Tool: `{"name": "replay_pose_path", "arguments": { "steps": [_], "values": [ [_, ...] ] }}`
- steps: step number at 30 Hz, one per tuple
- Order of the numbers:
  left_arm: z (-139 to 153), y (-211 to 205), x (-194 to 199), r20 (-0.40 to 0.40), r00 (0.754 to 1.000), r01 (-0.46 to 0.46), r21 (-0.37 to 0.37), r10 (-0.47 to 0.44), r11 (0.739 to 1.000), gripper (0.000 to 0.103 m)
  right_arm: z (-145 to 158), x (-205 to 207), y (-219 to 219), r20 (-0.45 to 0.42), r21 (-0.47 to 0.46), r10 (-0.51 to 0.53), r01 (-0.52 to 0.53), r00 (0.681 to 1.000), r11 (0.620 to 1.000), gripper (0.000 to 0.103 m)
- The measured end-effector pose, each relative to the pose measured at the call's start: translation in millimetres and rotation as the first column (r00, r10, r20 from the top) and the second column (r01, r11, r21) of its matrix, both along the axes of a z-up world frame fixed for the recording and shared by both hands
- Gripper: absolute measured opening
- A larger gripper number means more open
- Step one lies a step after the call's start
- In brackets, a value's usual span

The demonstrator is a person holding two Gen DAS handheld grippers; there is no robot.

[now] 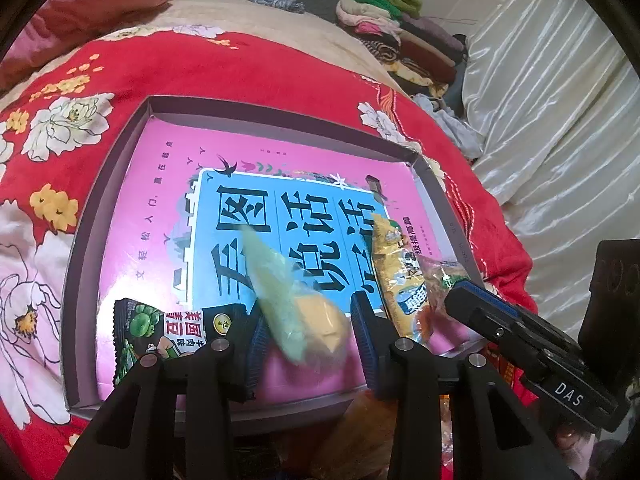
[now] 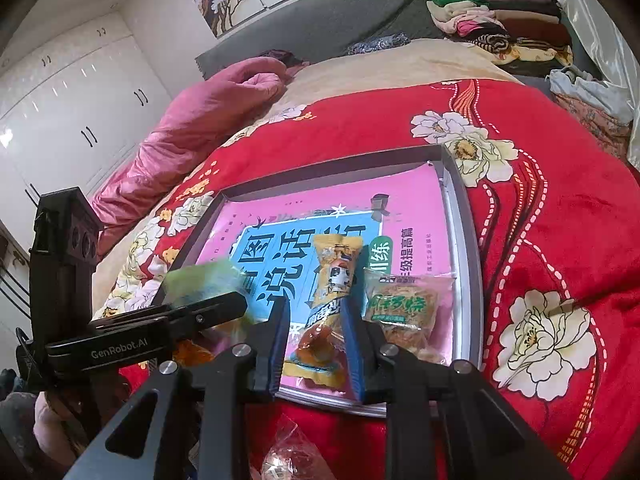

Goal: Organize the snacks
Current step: 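Carry the pale green bag to the tray with the left tool while the right tool carries the gold bag, then open the left tool and the right tool, releasing both bags on the tray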

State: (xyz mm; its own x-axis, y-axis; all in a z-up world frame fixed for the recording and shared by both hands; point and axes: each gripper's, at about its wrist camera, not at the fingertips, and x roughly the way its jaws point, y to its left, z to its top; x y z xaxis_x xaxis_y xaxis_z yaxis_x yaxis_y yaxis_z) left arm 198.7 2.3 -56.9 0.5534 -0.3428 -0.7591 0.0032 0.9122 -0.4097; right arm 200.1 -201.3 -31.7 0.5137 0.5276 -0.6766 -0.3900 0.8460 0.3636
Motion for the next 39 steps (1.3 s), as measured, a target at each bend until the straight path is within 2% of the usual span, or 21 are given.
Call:
{"name": "replay_pose_path", "arguments": {
  "steps": [9, 21, 27, 39],
  "values": [
    [1.7, -1.5, -0.9, 0.005, 1.000, 0.001, 0.000, -0.001, 1.000, 0.041, 0.2, -0.4, 0.5, -0.004, 0.004, 0.004, -0.004, 1.000, 1.000, 0.032],
    [5.6, 2.5, -5.1, 0.007, 1.000, -0.006, -0.003, 0.006, 1.000, 0.041, 0.9, -1.3, 1.9, 0.003, -0.007, 0.009, -0.009, 1.000, 1.000, 0.033],
    [8.2, 3.7, -6.3, 0.006, 1.000, -0.010, -0.005, 0.010, 1.000, 0.042, 1.3, -1.2, 1.2, 0.004, -0.009, 0.007, -0.007, 1.000, 1.000, 0.038],
    [19.3, 10.1, -15.0, 0.028, 0.999, -0.037, -0.010, 0.037, 0.999, 0.057, 5.1, -1.5, -3.6, 0.011, 0.006, -0.004, 0.004, 1.000, 1.000, 0.041]
  ]
}}
